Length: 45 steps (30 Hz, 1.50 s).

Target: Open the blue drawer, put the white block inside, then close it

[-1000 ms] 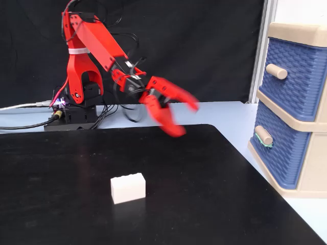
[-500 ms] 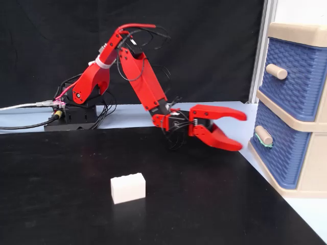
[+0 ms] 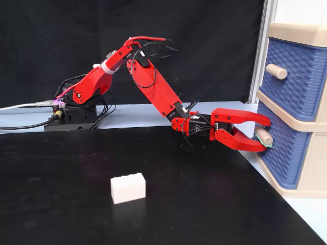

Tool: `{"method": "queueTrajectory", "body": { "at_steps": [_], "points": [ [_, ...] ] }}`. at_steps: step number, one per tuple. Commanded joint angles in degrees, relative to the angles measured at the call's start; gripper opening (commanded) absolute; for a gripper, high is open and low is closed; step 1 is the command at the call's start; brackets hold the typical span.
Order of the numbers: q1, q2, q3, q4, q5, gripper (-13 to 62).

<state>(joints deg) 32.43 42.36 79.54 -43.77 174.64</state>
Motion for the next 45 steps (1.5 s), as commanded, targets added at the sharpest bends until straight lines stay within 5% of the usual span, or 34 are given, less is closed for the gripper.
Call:
{"method": "queueTrajectory", "body": {
  "at_steps": [1,4,11,20,26,27,29,30,34,39,42,45],
  "points": [
    [0.7,1.1,-1.8,-0.1,0.9,10.5],
    [1.0,1.2,-1.8,4.5,1.0,-8.3],
    [1.1,2.5,1.8,4.6,1.2,-8.2],
    [5.8,18.7,43.0,-16.0,1.7,-8.2],
    [6.6,30.1,57.5,-16.3,1.9,-7.9],
    [6.7,30.3,57.6,-16.3,1.7,-4.5],
    [9.2,32.6,57.6,-15.8,1.6,20.8],
    [10.6,34.5,58.0,-14.9,1.6,27.2],
    [14.8,47.8,61.1,7.7,0.3,31.7],
    [18.2,69.0,45.2,66.8,-17.1,31.7],
    [26.2,67.1,21.0,101.3,-25.1,33.1],
    [31.7,56.2,4.7,114.5,-24.2,33.5]
  ]
}}
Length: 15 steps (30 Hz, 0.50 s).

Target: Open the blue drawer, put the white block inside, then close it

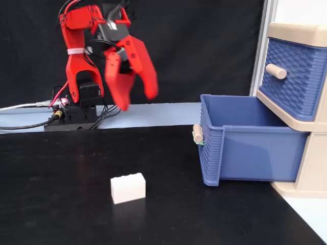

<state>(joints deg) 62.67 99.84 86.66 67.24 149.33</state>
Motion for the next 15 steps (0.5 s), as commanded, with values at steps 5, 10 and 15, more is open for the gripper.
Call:
{"method": "queueTrajectory", "body": {
  "at_steps": [5,10,15],
  "points": [
    [9.6,-21.6,-19.5,5.7,13.2,33.6],
    [9.9,-30.6,-30.1,12.0,26.3,33.6],
    [9.9,-36.0,-35.0,13.0,27.8,33.5]
  ]
}}
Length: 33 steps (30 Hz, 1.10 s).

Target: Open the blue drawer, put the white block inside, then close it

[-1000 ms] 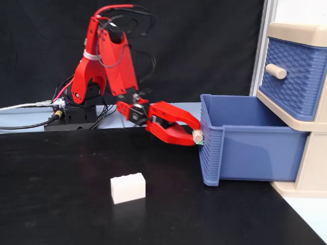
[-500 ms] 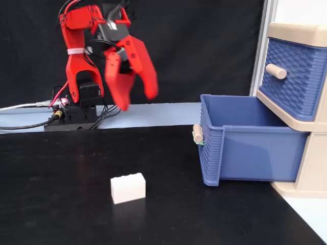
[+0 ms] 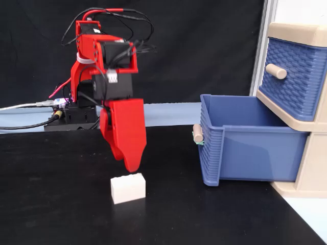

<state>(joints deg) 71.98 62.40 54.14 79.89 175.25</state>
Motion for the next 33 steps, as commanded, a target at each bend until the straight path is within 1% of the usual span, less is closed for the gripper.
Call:
{"method": "queueTrajectory", "body": {
  "at_steps": [1,6,9,11,13,16,17,19,24,27,30,32,33],
  "points": [
    [0.6,0.4,-3.6,0.4,1.8,33.5],
    [1.1,-5.4,-10.0,0.6,1.8,33.4],
    [1.1,-6.9,-10.5,1.1,1.4,33.2],
    [1.8,-8.1,-10.5,2.1,0.5,31.3],
    [2.2,-8.9,-10.5,3.4,-2.2,25.8],
    [2.3,-10.5,-10.6,4.8,-6.2,13.9],
    [2.3,-10.8,-10.7,5.1,-6.2,7.7],
    [2.5,-10.5,-11.2,6.6,-5.5,-8.4],
    [2.5,-9.9,-15.9,11.6,-3.8,-8.3],
    [2.3,-6.2,-28.3,22.9,-3.9,-8.3],
    [0.6,-4.5,-38.2,30.2,-2.9,-8.3],
    [-4.0,-3.5,-41.6,30.8,1.8,-8.3],
    [-8.6,-1.9,-43.0,30.1,6.7,-8.3]
  ]
}}
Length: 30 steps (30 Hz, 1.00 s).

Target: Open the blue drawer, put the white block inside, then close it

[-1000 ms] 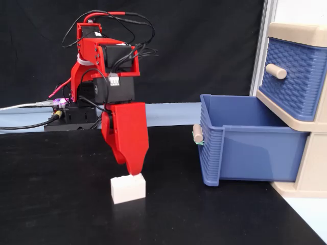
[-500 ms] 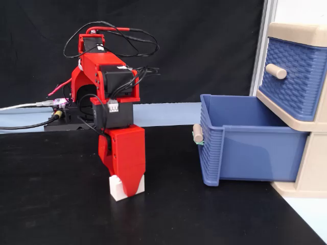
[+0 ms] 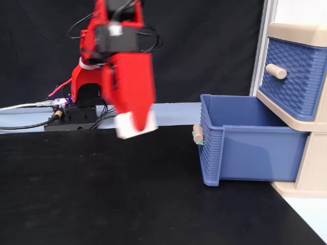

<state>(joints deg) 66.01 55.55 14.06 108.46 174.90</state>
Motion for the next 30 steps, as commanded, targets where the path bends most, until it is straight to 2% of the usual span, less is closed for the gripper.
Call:
{"method": "queueTrajectory", "body": {
  "at_steps": [1,3,7,14,16,17,18,21,23,25,29,30],
  "points": [
    [-7.2,5.4,-4.7,-0.4,12.1,-8.3],
    [-15.7,5.0,-6.8,-7.6,23.0,-8.3],
    [-24.4,5.4,-6.9,-17.4,32.9,-8.3],
    [-28.2,5.0,-6.2,-20.0,36.4,-6.8],
    [-28.1,4.8,-6.2,-19.9,36.2,11.8],
    [-28.1,4.5,-6.2,-20.2,35.5,26.7],
    [-27.9,4.1,-6.7,-20.4,35.4,33.7],
    [-27.4,5.1,-6.3,-18.0,35.0,34.2],
    [-26.9,7.5,-6.7,-13.6,31.1,34.2],
    [-25.4,11.1,-6.1,-6.9,20.6,34.2],
    [-20.6,14.7,-1.9,8.6,-17.0,34.0],
    [-19.4,14.8,0.2,8.6,-20.8,34.0]
  ]
}}
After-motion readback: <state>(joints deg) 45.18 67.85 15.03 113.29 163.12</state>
